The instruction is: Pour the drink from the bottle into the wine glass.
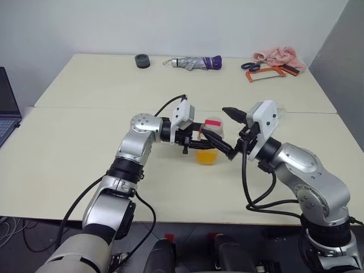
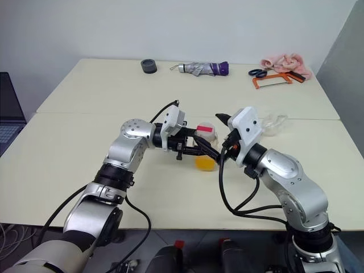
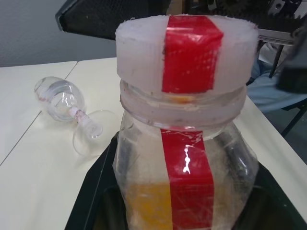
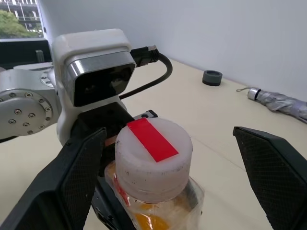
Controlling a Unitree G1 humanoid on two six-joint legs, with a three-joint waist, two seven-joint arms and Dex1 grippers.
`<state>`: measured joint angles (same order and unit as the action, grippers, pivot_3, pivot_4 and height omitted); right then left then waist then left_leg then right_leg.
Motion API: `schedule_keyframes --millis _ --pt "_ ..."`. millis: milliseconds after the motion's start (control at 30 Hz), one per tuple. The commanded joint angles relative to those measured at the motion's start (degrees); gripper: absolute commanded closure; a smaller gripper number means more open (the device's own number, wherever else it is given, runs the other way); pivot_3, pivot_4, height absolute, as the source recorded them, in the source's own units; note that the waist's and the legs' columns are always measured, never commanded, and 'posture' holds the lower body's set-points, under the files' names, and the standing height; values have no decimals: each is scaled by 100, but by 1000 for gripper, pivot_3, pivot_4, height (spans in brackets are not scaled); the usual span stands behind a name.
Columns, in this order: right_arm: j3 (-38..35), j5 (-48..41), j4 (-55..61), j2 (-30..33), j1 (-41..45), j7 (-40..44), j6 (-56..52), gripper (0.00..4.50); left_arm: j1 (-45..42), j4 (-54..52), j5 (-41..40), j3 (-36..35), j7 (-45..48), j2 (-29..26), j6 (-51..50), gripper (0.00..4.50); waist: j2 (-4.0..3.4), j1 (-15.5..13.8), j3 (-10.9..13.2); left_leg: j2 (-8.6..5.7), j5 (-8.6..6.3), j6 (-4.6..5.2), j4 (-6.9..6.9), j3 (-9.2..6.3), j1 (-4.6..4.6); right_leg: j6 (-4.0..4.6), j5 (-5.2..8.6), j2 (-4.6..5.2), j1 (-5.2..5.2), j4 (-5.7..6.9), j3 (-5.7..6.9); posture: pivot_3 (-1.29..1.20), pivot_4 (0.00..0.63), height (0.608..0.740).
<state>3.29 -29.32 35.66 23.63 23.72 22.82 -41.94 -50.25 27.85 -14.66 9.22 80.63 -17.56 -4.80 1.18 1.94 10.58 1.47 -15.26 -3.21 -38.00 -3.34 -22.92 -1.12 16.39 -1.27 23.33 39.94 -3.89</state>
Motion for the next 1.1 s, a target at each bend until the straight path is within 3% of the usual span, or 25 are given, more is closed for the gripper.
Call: schedule_keyframes --millis 33,233,500,600,833,900,1100 --pt "-173 -261 159 -48 61 21 -91 0 -53 -233 -95 -36 0 -4 31 2683 0 0 0 0 0 0 0 0 0 0 0 0 0 0 0 0 150 740" --pt "-199 -399 141 -8 99 30 -228 0 -39 -245 -90 -33 -18 5 33 2683 0 0 0 0 0 0 0 0 0 0 0 0 0 0 0 0 150 740" --pt "-186 -381 101 -27 151 -2 -130 2652 -24 -259 -91 -34 -32 5 29 2683 0 0 0 0 0 0 0 0 0 0 0 0 0 0 0 0 150 740" --pt "-143 -263 107 3 158 18 0 2653 -17 -264 -90 -32 -33 1 22 2683 0 0 0 0 0 0 0 0 0 0 0 0 0 0 0 0 150 740" --pt "559 1204 46 537 106 250 1308 2664 45 -341 -115 -9 -53 -2 -22 2687 0 2 0 -2 0 0 1 1 1 -1 1 0 0 -1 0 0 150 740" --pt "520 1173 -7 412 32 250 1428 2710 63 -370 -130 -3 -66 -4 -43 2687 0 3 0 0 0 0 0 0 1 -1 1 -1 0 -1 1 0 150 740" --pt "-199 -93 61 -364 -214 86 818 2781 88 -407 -143 -5 -83 -16 -69 2689 0 -6 0 2 0 -1 -1 -1 0 1 0 0 0 1 1 0 150 740"
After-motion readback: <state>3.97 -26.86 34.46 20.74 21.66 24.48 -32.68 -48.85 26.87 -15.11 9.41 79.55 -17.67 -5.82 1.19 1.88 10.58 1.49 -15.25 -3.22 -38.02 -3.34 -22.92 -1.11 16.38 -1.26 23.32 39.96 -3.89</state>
